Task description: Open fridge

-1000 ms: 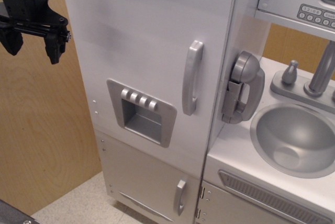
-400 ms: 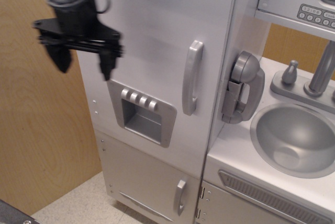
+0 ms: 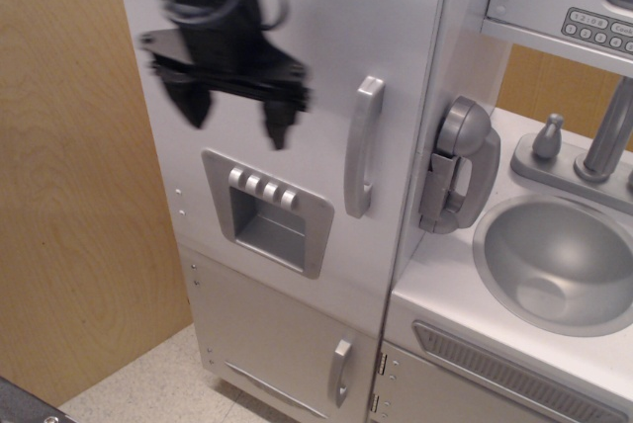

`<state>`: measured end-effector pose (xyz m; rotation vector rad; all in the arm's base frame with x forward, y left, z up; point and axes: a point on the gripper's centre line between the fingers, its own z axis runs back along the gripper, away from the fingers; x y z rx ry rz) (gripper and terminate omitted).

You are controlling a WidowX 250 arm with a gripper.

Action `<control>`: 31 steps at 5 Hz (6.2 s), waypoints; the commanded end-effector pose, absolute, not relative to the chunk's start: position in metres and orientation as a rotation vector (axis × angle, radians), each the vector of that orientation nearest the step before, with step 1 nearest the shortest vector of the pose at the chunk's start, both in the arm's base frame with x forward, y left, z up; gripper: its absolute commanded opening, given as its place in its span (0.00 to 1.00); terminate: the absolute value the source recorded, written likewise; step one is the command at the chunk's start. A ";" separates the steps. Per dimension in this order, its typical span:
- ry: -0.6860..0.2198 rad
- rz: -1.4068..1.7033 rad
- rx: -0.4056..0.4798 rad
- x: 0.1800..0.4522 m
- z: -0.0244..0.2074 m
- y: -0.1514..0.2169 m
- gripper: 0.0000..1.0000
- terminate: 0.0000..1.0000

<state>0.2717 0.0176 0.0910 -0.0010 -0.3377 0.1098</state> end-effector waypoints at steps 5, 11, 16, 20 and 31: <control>-0.561 0.075 0.016 0.338 0.081 -0.027 0.00 0.00; -0.381 -0.042 0.044 0.230 0.074 0.007 1.00 0.00; -0.256 -0.089 -0.046 0.242 0.067 -0.110 1.00 0.00; -0.257 -0.155 -0.012 0.268 0.070 -0.081 1.00 0.00; -0.477 0.232 0.148 0.288 0.051 0.167 1.00 0.00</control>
